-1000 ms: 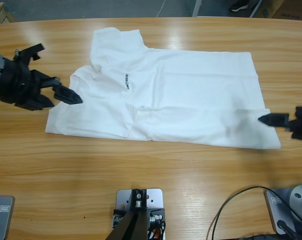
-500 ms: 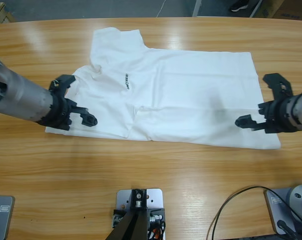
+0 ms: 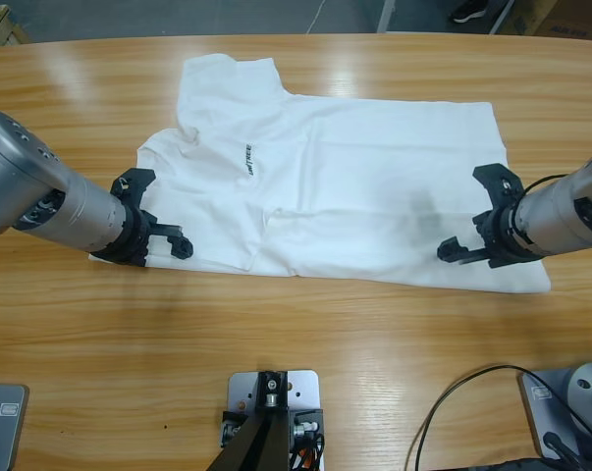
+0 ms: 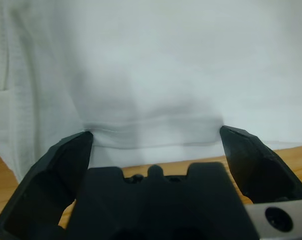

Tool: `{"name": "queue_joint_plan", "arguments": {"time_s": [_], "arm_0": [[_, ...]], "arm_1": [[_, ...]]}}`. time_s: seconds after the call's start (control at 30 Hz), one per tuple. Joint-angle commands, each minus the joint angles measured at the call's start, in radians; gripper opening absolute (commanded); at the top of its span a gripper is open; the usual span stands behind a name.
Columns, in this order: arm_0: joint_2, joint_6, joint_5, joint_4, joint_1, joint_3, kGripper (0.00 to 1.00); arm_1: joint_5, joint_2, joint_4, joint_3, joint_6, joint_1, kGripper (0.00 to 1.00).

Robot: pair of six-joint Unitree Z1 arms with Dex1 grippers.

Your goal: Fold clothes

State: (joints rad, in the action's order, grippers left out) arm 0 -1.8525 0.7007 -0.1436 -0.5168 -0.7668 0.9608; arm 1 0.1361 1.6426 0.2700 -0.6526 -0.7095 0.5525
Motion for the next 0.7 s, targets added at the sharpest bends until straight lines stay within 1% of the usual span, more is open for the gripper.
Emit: {"name": "queue_joint_plan", "arguments": {"time_s": [0.03,0.23,0.33,0.5,0.6,0.7], "arm_0": [[-0.051,0.054,-0.005,-0.045,-0.009,-0.044,1.000],[0.025,0.082,-0.010,-0.111,-0.009,-0.062,1.000],[0.072,0.097,-0.008,-0.153,-0.009,-0.063,1.000],[0.120,0.108,-0.007,-0.203,-0.009,-0.054,1.000],[0.140,0.106,-0.006,-0.226,-0.009,-0.057,1.000],[0.147,0.106,-0.008,-0.228,-0.009,-0.071,1.000]], "arm_1": [[-0.007,0.086,-0.006,-0.016,0.001,-0.031,0.987],[-0.032,0.108,0.037,-0.029,-0.007,-0.060,0.990],[-0.045,0.108,0.078,-0.039,-0.028,-0.060,0.991],[-0.049,0.110,0.103,-0.039,-0.049,-0.060,0.991],[-0.057,0.136,0.132,-0.055,-0.067,-0.060,0.990],[-0.022,0.162,0.177,-0.089,-0.076,-0.060,0.987]]}}
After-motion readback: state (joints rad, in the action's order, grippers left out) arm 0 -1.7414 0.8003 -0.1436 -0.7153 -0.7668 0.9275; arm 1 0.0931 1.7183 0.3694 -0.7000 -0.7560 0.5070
